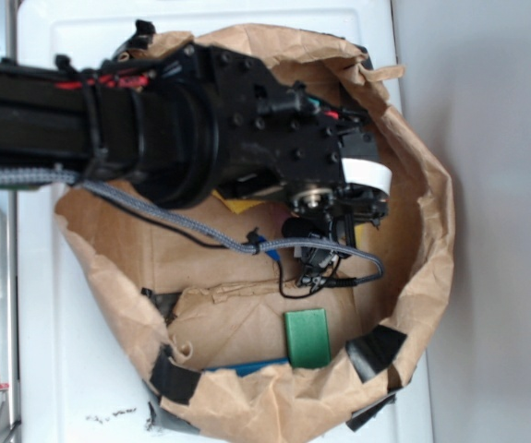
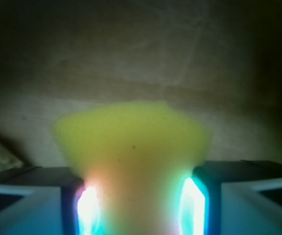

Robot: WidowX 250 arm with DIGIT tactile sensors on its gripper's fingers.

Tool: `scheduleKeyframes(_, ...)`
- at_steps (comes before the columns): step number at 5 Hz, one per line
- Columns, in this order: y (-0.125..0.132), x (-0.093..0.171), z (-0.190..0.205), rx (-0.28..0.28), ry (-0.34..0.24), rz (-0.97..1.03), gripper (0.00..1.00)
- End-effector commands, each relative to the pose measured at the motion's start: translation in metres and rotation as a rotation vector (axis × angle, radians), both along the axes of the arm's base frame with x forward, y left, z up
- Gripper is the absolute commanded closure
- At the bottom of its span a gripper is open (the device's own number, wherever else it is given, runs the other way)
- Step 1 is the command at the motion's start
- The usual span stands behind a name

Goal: Grab the green sponge.

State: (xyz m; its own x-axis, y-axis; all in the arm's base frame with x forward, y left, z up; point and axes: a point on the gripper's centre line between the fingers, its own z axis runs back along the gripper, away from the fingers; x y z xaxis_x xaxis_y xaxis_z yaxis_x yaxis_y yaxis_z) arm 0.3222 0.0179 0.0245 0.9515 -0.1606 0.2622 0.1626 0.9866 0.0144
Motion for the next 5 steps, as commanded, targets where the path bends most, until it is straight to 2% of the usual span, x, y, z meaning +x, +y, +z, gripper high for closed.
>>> scheduleKeyframes(1, 0.001, -0.007, 0.068, -0.104, -0.032, 0.009, 1.0)
scheduleKeyframes(2, 0.004, -0.038, 0.114, -0.175, 0.017, -0.01, 1.0)
scheduleKeyframes(3, 0.006, -0.061, 0.15, -0.208, 0.064, -0.015, 1.0)
scheduleKeyframes(4, 0.007, -0.067, 0.171, -0.216, 0.1, 0.017, 1.0)
scheduleKeyframes(5, 0.004, -0.071, 0.181, -0.117, 0.019, 0.02, 0.89)
